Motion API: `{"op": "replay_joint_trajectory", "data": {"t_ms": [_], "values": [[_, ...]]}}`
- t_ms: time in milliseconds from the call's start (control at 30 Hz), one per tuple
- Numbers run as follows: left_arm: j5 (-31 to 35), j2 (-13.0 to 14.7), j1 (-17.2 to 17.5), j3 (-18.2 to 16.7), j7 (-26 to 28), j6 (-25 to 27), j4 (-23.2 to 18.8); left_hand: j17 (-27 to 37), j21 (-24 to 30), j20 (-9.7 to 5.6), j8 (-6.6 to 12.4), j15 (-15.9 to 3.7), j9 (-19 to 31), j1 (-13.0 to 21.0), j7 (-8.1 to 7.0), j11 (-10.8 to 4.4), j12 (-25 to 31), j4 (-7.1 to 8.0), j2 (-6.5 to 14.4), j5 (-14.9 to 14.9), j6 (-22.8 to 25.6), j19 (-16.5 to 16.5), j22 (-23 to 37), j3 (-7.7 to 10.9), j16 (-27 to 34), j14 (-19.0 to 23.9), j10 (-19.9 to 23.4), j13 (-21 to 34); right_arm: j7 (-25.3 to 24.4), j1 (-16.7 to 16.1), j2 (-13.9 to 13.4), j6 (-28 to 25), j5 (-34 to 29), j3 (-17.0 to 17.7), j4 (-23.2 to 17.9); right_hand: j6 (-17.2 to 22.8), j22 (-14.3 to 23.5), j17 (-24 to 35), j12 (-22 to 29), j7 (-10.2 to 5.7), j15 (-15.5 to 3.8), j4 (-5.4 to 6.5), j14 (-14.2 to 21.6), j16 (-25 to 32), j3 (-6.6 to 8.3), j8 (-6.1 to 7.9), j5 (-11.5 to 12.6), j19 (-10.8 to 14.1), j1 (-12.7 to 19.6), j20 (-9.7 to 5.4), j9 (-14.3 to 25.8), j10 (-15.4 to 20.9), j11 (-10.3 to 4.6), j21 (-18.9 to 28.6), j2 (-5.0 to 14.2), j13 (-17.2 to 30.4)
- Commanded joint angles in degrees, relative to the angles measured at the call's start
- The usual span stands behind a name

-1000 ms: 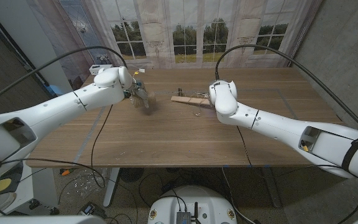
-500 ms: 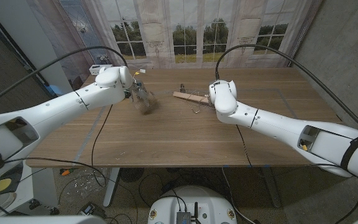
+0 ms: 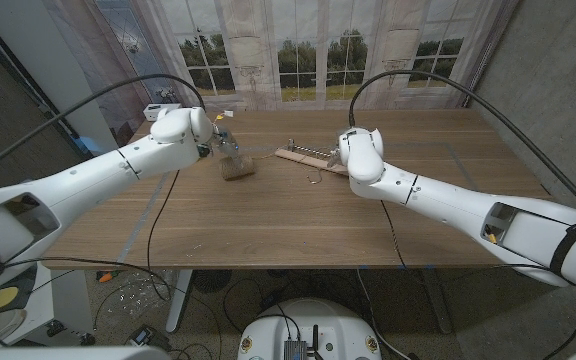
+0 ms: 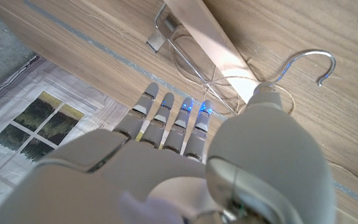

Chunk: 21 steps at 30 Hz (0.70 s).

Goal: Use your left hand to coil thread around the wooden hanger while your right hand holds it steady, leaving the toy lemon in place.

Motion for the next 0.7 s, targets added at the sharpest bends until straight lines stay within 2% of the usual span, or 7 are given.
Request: {"op": "replay_joint_trajectory", "data": {"t_ms": [33, 200, 300, 367, 533, 700], "values": [[-2.33, 1.66, 5.44, -5.42, 9.04, -3.62, -3.2, 0.18, -0.51, -0.29, 0.44, -0.17, 0.15, -1.1, -0.31, -0.12, 0.33, 0.56, 0.31, 0.32, -0.33, -0.37, 0.16, -0.43, 0.33, -0.45, -0.7, -0.02, -9.82, -5.16, -2.35, 2.28, 4.45, 5.02, -4.93, -0.49, 0.04, -0.12, -0.38, 0.46, -5.9, 1.12, -0.57, 0.42, 0.2, 0.45, 0.61, 0.37, -0.83, 0.66, 0.05, -0.12, 0.61, -0.06, 1.54, -0.06], [-6.83, 2.58, 9.53, -10.18, 14.43, -7.42, -4.18, 0.22, -0.85, -0.45, 0.51, -0.38, 0.13, -2.49, -0.51, 0.04, 0.58, 1.39, 0.84, 0.28, -0.52, -0.3, 0.19, -0.84, 0.58, -0.54, -0.86, -0.22, -17.39, -8.88, -2.98, 3.99, 8.97, 9.31, -7.11, -0.94, 0.03, -0.39, -0.54, 0.9, -5.33, 1.74, -0.76, 0.53, 0.66, 0.54, 0.83, 0.45, -1.35, 0.74, 0.03, -0.48, 1.02, -0.16, 3.29, -0.13], [-10.21, 2.87, 12.02, -13.17, 17.69, -10.22, -4.28, 0.29, -1.23, -0.4, 0.55, -0.63, 0.11, -4.18, -0.7, 0.34, 0.89, 2.47, 1.82, 0.16, -0.76, -0.18, 0.22, -1.18, 0.98, -0.19, -0.78, -0.46, -21.23, -10.49, -3.06, 5.02, 11.65, 11.29, -7.68, -1.11, 0.02, -0.57, -0.57, 1.2, -5.21, 1.74, -0.69, 0.6, 1.1, 0.58, 0.92, 0.7, -1.09, 0.8, 0.01, -0.53, 1.3, -0.12, 4.18, -0.17], [-12.64, 3.12, 13.42, -15.06, 19.49, -12.58, -4.0, 0.32, -1.71, -0.34, 0.11, -0.49, 0.06, -6.0, -1.18, 0.68, 0.7, 3.65, 3.15, -0.09, -2.75, 0.11, 0.25, -1.43, 1.17, -0.22, -2.17, -0.8, -23.53, -11.34, -2.94, 5.42, 13.29, 12.35, -7.83, -1.08, 0.0, -0.92, -0.54, 1.45, -5.2, 1.32, -0.54, 0.68, 1.98, 0.74, 0.98, 1.01, -0.12, 0.75, -0.03, -0.45, 1.44, -0.09, 5.45, -0.23], [-17.83, 3.41, 17.19, -19.32, 24.83, -18.39, -3.2, 0.3, -2.33, -0.23, -0.23, -0.26, -0.02, -7.41, -2.66, 1.03, 0.59, 4.6, 4.78, -0.43, -5.62, 0.38, 0.28, -1.37, 1.2, -0.55, -3.85, -1.24, -30.68, -13.96, -2.56, 6.83, 17.33, 15.18, -8.3, -0.85, -0.05, -1.6, -0.5, 1.62, -5.39, 0.31, -0.09, 0.8, 3.37, 0.99, 0.87, 1.31, 1.68, 0.5, -0.11, -0.27, 1.45, -0.13, 6.93, -0.35], [-24.46, 3.12, 21.12, -23.82, 29.71, -27.51, -0.53, 0.33, -2.57, -0.86, 0.04, -0.41, -0.04, -8.0, -2.9, 0.99, 0.56, 5.07, 5.81, -0.62, -5.73, 0.48, 0.29, -1.2, 1.19, -0.79, -4.48, -1.44, -39.15, -17.6, -2.48, 11.61, 23.34, 19.55, -8.88, -0.49, -0.07, -2.09, -0.32, 1.83, -5.42, -0.27, 0.61, 1.0, 4.18, 1.18, 0.6, 1.4, 2.63, 0.52, -0.15, 0.28, 1.42, -0.2, 7.57, -0.43]]}}
